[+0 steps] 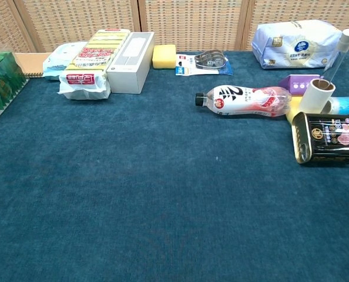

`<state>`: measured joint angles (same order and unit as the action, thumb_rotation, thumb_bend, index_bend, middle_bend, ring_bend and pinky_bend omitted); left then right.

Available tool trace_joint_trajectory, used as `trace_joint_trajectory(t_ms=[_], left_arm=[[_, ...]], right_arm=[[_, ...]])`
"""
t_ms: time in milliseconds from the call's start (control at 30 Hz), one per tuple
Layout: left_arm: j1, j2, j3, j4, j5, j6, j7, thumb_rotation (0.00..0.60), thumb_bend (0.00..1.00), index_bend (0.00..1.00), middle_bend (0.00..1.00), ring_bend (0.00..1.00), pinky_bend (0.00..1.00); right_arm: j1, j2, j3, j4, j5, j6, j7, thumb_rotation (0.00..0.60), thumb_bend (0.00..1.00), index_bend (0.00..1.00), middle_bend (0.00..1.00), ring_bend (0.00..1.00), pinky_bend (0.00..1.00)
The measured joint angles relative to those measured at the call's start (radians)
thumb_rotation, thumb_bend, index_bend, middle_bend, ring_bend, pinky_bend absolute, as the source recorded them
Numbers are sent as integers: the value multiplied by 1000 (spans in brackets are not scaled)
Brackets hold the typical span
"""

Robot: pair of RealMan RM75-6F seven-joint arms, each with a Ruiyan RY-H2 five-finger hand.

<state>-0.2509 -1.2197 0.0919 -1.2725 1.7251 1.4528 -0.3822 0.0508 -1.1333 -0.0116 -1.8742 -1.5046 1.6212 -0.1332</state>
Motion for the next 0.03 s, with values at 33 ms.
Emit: trace_joint_trajectory(t_ms=[33], left_arm=[[-1, 0, 0, 0, 1, 1, -1, 389, 0, 0, 0, 0, 32]], right_arm=[[-5, -3, -4, 4, -3, 2, 3, 589, 220, 233, 277, 241, 283]])
